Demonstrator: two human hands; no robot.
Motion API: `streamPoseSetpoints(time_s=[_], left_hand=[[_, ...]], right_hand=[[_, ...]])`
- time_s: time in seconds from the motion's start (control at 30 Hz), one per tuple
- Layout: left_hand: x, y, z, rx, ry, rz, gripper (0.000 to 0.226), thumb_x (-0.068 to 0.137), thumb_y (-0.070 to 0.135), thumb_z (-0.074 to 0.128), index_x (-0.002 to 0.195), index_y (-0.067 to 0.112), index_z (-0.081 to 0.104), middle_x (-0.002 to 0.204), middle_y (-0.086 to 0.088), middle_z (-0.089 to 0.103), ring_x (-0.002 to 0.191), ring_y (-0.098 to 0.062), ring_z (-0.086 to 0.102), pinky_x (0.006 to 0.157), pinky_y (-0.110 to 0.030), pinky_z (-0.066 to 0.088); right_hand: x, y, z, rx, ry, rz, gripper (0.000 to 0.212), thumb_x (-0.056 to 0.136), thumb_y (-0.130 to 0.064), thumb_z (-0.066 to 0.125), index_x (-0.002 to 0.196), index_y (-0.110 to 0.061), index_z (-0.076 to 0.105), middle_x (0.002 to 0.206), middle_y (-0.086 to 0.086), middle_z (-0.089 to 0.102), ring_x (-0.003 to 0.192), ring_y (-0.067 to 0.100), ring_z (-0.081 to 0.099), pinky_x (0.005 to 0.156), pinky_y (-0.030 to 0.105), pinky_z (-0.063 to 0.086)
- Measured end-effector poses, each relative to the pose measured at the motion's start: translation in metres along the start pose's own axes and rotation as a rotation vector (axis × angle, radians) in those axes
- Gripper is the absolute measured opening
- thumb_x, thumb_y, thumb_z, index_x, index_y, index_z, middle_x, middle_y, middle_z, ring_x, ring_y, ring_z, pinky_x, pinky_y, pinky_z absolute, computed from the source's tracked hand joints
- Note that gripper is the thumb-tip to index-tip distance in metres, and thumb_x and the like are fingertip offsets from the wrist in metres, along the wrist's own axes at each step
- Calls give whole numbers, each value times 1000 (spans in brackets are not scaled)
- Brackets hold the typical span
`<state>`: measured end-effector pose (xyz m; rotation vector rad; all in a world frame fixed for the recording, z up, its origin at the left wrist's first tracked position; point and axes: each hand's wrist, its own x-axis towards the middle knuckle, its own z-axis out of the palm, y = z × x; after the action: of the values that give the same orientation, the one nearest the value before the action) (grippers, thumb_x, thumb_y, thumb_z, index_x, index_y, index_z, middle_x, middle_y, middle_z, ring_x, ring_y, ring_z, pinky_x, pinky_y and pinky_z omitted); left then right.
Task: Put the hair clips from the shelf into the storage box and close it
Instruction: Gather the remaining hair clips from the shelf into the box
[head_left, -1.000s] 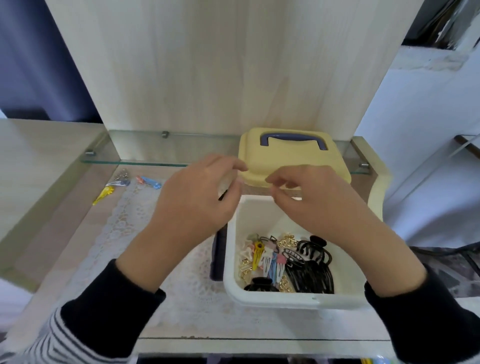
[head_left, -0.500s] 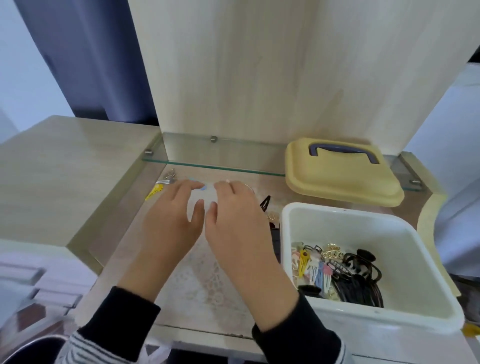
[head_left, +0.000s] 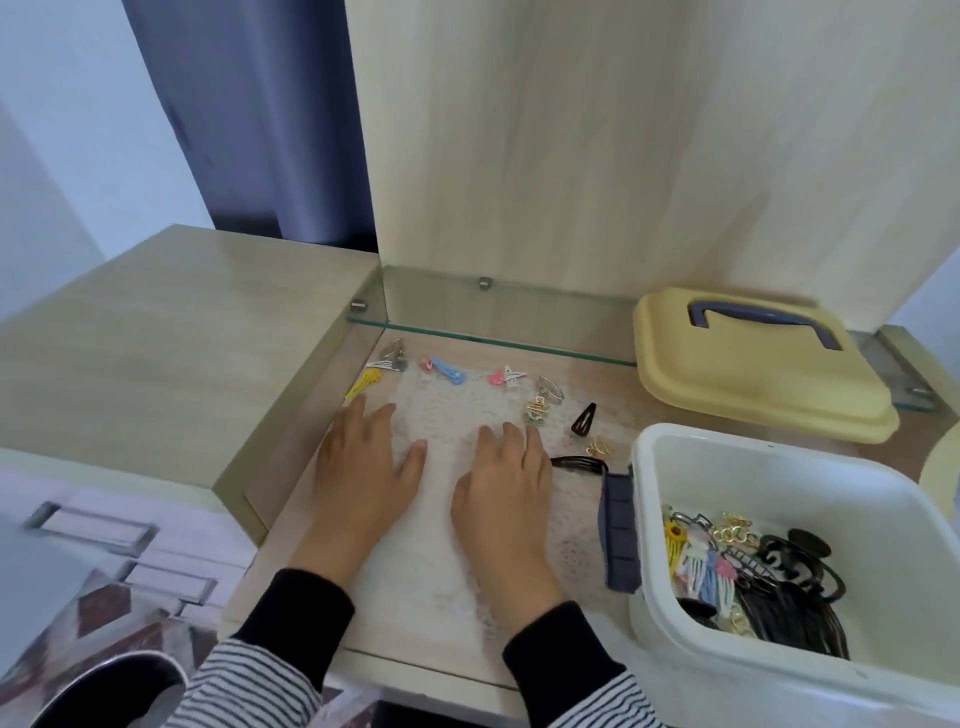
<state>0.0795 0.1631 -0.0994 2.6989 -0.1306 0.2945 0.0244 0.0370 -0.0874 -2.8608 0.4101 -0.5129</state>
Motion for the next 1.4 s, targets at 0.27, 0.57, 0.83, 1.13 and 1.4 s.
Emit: streamPoseSetpoints(time_s=[0.27,0.57,0.83,1.13,1.4], left_hand=[[27,7,7,-49,24,-25,66,89,45,53,143,11,36,154,-16,21,138,-34,27,109,-43,30],[30,4,18,28,37,-35,57,94,42,41,142,12,39,152,-17,28,139,-33,27,114,-45,25],[25,9,11,-99,150,-35,50,88,25,55,134,9,45,118,-12,50,106,-30,48,91,-40,40],[24,3,9,-361,234,-57,23,84,13,65,106,8,68,104,-10,57,90,-24,58,83,-31,48],[28,2,4,-460,232,-95,17,88,12,60,103,9,68,101,-10,57,91,-24,58,85,-28,45]], right_hand=[[18,7,9,-64,128,82,64,73,-27,35,131,-4,54,133,23,52,129,43,40,106,56,33],[18,11,18,-66,142,129,64,76,-31,50,131,0,52,134,19,52,131,40,37,109,56,23],[14,12,14,-33,181,118,62,73,-27,62,129,-2,53,126,17,55,119,37,46,99,52,38],[16,11,16,-43,238,60,46,72,-20,68,116,-8,63,99,9,62,92,29,53,77,40,43],[11,8,10,36,190,-42,25,58,0,78,73,-12,62,69,3,55,60,19,51,53,28,38]])
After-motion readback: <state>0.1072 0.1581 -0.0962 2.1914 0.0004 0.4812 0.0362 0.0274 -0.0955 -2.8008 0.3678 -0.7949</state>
